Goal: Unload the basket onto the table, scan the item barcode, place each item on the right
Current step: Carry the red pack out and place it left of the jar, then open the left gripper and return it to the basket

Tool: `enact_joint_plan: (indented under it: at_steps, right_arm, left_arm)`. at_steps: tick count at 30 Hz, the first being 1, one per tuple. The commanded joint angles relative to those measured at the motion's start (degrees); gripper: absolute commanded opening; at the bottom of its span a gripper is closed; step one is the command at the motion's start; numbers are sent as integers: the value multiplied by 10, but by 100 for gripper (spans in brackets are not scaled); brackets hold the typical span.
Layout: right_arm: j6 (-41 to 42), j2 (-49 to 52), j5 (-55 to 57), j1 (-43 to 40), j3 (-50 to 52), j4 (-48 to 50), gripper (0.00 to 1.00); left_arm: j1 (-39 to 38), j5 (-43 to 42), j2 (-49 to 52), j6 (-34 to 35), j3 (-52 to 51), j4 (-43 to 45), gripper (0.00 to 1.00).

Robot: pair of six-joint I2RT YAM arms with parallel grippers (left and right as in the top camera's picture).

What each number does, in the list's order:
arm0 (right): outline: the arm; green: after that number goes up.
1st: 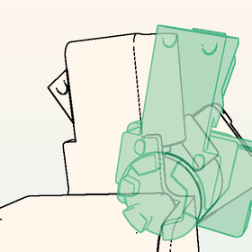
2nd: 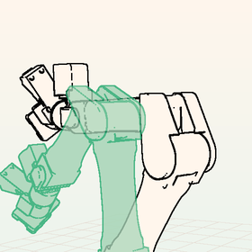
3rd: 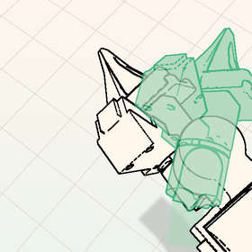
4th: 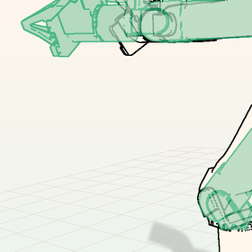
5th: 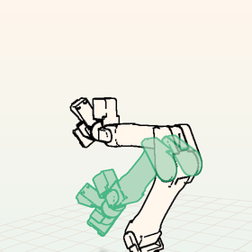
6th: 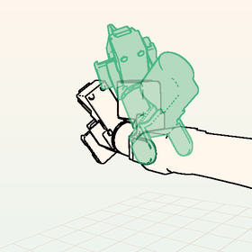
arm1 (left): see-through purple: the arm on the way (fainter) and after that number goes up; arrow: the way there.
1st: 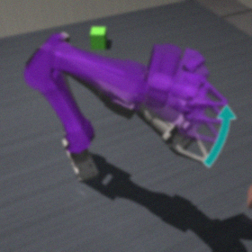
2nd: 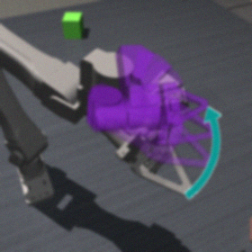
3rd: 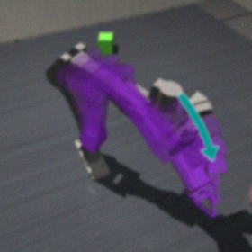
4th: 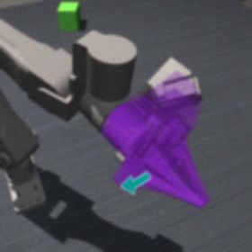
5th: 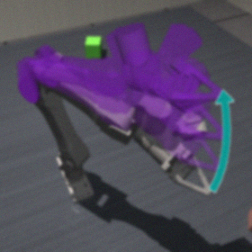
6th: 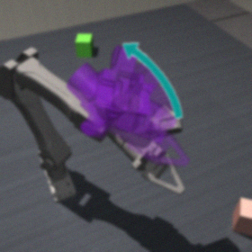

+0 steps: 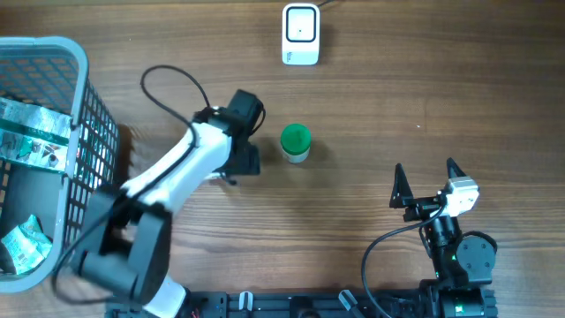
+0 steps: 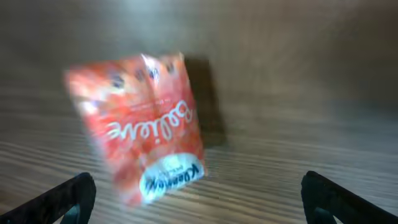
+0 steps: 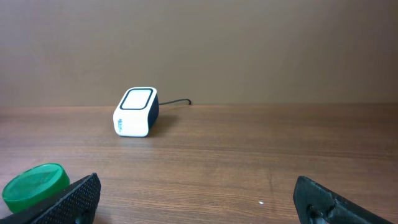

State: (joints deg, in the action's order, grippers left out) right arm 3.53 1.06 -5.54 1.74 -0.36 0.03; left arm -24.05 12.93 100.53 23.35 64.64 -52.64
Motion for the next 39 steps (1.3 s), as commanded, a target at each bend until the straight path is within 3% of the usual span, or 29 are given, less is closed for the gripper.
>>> enact_joint_plan:
  at_steps: [1, 9, 12, 21, 24, 28, 34, 39]
  right_arm:
    - [-5, 0, -3, 3, 1, 3, 100]
    - [-5, 0, -3, 3, 1, 3, 100]
    - [-5, 0, -3, 3, 1, 3, 100]
    - [-5, 0, -3, 3, 1, 3, 100]
    - [-5, 0, -3, 3, 1, 3, 100]
    - [-5, 0, -3, 3, 1, 3, 100]
    - [-5, 0, -3, 3, 1, 3, 100]
    - [-5, 0, -3, 3, 1, 3, 100]
  left_arm:
    - [-1, 112, -118, -2, 69, 8, 100]
    - [14, 126, -325, 28, 111, 133, 100]
    - [15, 127, -371, 28, 111, 125, 100]
    - [15, 190, -391, 26, 111, 100, 100]
    - [15, 248, -391, 23, 111, 135, 100]
    - [19, 311, -391, -39, 111, 222, 100]
    - [167, 301, -391, -18, 112, 267, 100]
    - [340, 209, -388, 118, 112, 190, 100]
